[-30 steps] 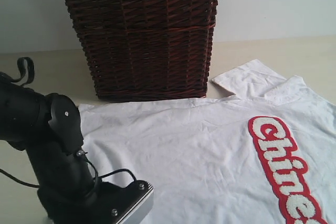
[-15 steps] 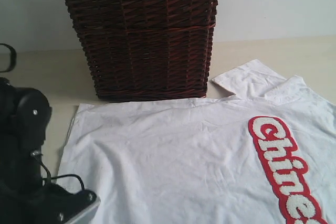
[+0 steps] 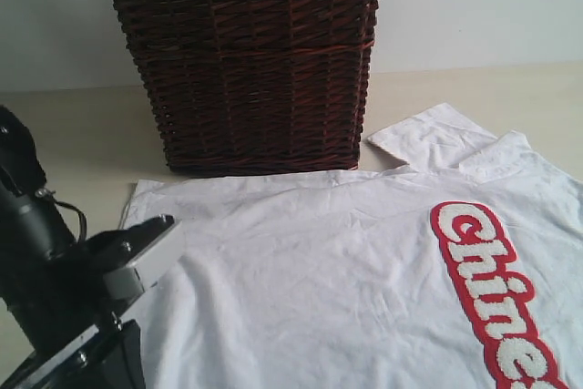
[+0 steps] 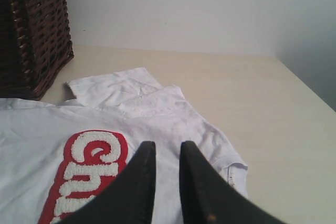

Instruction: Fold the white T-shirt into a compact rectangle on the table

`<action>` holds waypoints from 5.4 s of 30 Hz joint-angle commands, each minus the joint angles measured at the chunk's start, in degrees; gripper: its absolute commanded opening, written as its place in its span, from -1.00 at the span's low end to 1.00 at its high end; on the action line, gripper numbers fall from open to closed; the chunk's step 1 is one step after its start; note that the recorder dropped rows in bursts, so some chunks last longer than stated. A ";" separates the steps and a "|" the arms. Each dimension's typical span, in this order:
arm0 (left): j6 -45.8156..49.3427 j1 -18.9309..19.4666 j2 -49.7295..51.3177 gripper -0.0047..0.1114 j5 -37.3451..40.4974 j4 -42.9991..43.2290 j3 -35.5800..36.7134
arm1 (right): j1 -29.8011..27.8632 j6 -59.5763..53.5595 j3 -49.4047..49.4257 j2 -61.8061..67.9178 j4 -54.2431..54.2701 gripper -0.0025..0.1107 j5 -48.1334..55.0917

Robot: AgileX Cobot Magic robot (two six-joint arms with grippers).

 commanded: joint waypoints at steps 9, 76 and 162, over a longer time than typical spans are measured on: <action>1.20 -2.36 2.29 -0.92 0.38 3.18 10.71 | -0.14 -0.32 0.26 -0.34 -0.12 -0.65 -0.41; -14.73 0.61 -1.89 0.71 -32.93 7.45 5.94 | -0.14 -0.32 0.26 -0.34 -0.12 -0.65 -0.41; -17.74 -0.65 -1.63 0.70 -34.25 17.51 8.49 | -0.14 -0.32 0.26 -0.34 -0.12 -0.65 -0.41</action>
